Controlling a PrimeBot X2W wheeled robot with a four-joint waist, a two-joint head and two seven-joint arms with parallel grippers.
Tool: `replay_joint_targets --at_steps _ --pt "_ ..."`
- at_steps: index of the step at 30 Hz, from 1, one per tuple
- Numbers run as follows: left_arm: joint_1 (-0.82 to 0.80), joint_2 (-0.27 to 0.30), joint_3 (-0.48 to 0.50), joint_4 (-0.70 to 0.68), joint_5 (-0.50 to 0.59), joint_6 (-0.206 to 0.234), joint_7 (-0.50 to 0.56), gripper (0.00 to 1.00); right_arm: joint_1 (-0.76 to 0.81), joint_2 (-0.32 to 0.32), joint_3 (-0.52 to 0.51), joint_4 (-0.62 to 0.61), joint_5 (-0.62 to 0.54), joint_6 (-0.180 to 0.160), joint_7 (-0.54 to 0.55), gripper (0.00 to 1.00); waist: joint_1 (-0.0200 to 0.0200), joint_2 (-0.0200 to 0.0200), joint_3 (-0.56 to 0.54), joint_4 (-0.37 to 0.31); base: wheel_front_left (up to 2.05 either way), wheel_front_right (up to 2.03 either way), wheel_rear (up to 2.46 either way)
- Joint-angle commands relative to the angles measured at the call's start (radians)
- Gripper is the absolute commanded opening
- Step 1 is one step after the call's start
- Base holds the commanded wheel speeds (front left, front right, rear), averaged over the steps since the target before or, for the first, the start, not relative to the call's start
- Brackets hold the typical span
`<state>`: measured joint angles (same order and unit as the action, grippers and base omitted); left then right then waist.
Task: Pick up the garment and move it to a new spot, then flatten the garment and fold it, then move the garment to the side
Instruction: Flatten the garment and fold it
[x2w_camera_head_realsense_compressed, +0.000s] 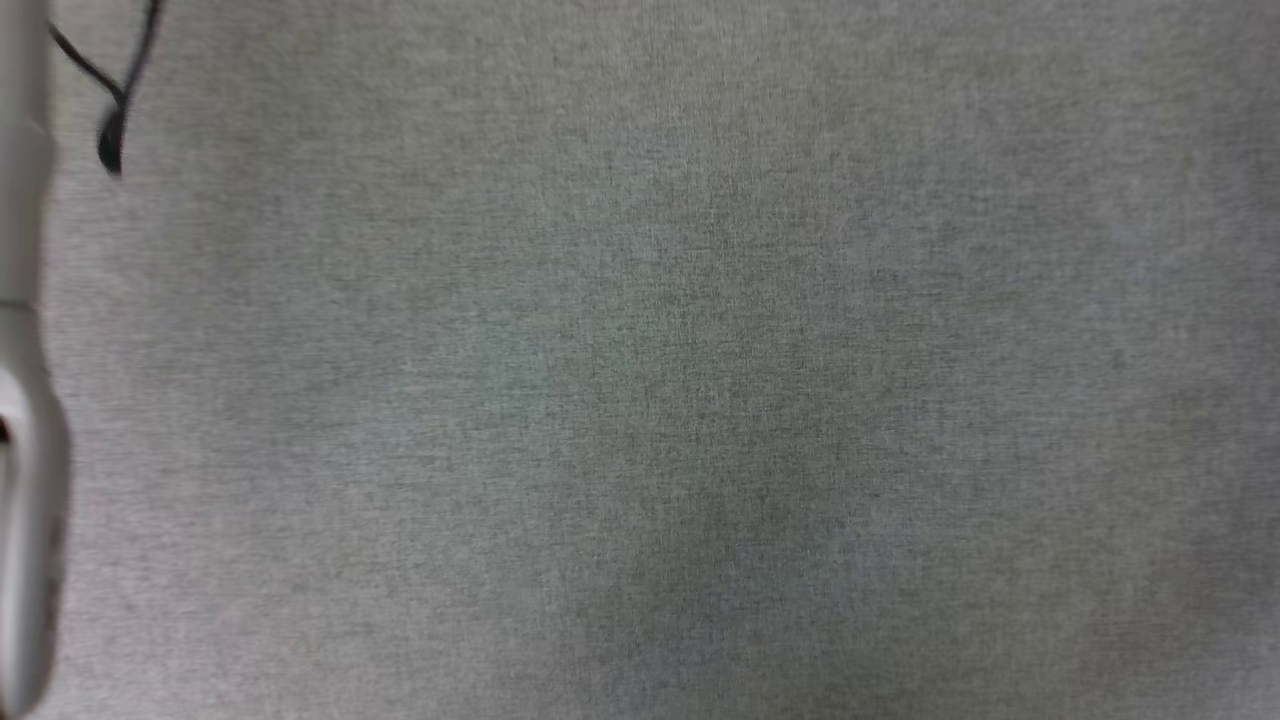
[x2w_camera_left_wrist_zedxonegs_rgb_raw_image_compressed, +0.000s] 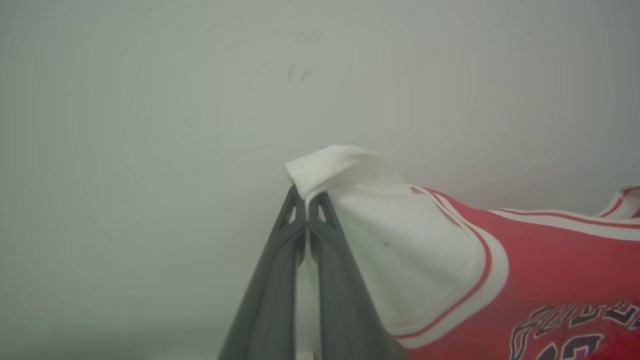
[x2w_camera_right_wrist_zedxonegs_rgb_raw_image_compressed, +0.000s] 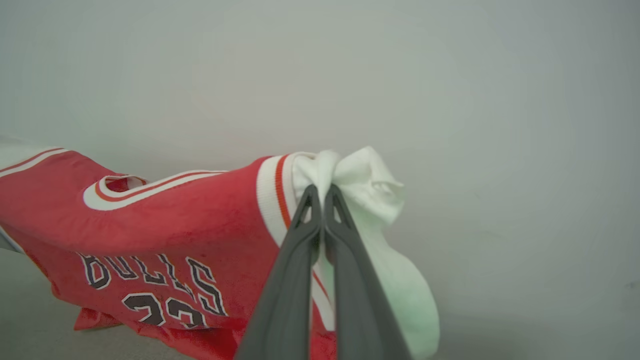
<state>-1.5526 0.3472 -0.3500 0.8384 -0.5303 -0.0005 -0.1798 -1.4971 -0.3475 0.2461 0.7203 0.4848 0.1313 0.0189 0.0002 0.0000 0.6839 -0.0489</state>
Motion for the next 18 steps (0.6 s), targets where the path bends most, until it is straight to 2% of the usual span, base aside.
replay_joint_targets --at_steps 1,5,9,10,14,18 --pt "0.041 -0.007 0.002 0.02 -0.011 -0.01 -0.014 0.0 0.042 -0.006 0.02 0.014 0.012 -0.001 -0.009 0.0 -0.0002 0.0 -0.03 0.006 0.0 0.0 0.0" --pt "0.172 -0.033 0.014 0.064 -0.052 -0.037 -0.045 0.0 0.174 -0.026 0.071 0.017 0.055 -0.001 -0.037 0.0 -0.0002 0.0 -0.106 0.02 0.0 0.0 0.0" --pt "0.378 -0.053 0.026 0.08 -0.086 -0.057 -0.073 0.0 0.363 -0.046 0.1 0.011 0.086 -0.001 -0.077 0.0 -0.0002 0.0 -0.219 0.035 0.0 0.0 0.0" --pt "0.378 -0.053 0.026 0.08 -0.086 -0.057 -0.073 0.0 0.363 -0.046 0.1 0.011 0.086 -0.001 -0.077 0.0 -0.0002 0.0 -0.219 0.035 0.0 0.0 0.0" --pt "0.6 -0.063 0.054 0.057 -0.116 -0.064 -0.083 0.0 0.57 -0.055 0.122 -0.008 0.099 -0.001 -0.102 0.0 -0.0002 0.0 -0.328 0.035 0.0 0.0 0.0" --pt "0.813 -0.072 0.096 -0.018 -0.138 -0.049 -0.087 0.0 0.767 -0.057 0.12 -0.047 0.075 -0.001 -0.131 0.0 -0.0002 0.0 -0.417 0.042 0.0 0.0 0.0"
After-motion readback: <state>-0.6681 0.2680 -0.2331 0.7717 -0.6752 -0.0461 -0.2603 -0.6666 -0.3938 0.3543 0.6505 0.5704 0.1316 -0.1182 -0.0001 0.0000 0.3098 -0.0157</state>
